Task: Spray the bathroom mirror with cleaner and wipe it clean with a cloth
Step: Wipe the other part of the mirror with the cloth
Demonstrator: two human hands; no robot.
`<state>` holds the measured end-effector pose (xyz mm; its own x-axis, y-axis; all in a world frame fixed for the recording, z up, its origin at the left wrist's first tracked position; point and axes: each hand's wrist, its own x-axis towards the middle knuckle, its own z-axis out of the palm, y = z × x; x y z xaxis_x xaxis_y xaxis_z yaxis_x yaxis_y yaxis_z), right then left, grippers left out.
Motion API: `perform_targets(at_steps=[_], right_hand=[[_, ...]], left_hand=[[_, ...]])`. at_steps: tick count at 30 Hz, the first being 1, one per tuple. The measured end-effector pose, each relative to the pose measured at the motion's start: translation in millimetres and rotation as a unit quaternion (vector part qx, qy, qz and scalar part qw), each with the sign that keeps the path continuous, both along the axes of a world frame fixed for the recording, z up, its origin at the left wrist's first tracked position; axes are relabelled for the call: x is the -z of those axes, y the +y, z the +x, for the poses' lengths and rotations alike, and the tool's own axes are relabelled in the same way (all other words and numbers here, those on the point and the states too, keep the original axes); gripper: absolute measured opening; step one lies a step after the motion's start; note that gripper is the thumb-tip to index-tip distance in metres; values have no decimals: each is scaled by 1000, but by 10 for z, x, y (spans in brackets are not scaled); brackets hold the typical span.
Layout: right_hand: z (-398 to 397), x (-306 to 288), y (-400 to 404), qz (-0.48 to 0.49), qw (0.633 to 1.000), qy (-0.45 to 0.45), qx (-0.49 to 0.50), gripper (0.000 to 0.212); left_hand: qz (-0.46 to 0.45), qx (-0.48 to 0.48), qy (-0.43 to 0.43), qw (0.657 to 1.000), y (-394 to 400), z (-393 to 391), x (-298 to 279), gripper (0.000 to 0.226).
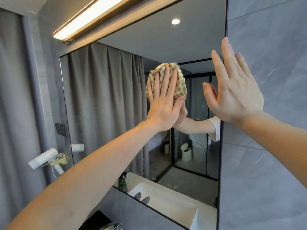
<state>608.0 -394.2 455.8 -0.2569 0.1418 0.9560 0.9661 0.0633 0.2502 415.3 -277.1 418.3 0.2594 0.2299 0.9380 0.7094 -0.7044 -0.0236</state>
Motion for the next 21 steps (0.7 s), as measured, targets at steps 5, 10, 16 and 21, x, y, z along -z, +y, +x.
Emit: perform_targets(at_steps=[5, 10, 16, 21], right_hand=[[6, 1, 13, 4, 1000, 1, -1, 71], [5, 10, 16, 2, 1000, 2, 10, 70], [0, 19, 30, 6, 1000, 4, 14, 70], [6, 12, 26, 7, 1000, 3, 16, 70]], left_hand=[[-14, -10, -76, 997, 401, -315, 129, 66], [-148, -22, -179, 973, 904, -1073, 303, 71], [-328, -27, -348, 878, 1411, -1684, 670, 65], [-433, -38, -441, 785, 1484, -1822, 1368, 68]])
